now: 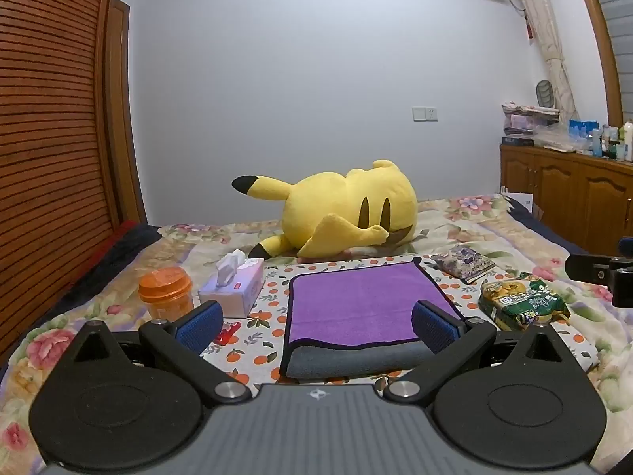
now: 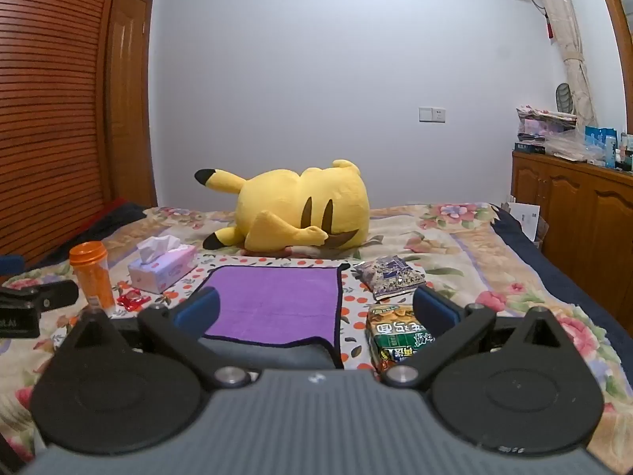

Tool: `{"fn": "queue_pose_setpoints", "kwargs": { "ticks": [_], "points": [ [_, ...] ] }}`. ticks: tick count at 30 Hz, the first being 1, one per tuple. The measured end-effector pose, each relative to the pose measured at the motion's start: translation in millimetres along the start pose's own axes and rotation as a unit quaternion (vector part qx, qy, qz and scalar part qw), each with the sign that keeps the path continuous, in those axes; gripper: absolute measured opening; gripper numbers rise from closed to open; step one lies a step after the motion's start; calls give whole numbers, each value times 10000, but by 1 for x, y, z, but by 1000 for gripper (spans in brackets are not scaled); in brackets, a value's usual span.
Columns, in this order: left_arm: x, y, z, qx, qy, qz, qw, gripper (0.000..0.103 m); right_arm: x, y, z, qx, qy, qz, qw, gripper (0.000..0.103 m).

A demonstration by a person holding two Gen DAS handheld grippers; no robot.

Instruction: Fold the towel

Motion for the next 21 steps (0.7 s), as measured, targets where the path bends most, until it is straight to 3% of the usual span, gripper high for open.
{"fn": "queue_pose_setpoints", "kwargs": {
  "ticks": [21],
  "points": [
    [0, -1, 0, 26, -18, -25, 10000, 103, 1, 0, -2, 0, -7, -18, 10000, 103]
  ]
}}
Point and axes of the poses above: each gripper's, at about its wrist camera, not at the fingertips, and x roughly the way its jaws point, z to its left, y to its underside, the point moved 9 cm from there along x, roughly the way its jaws point, and after that the axes turned 7 degrees about x, right-handed, at the moved point
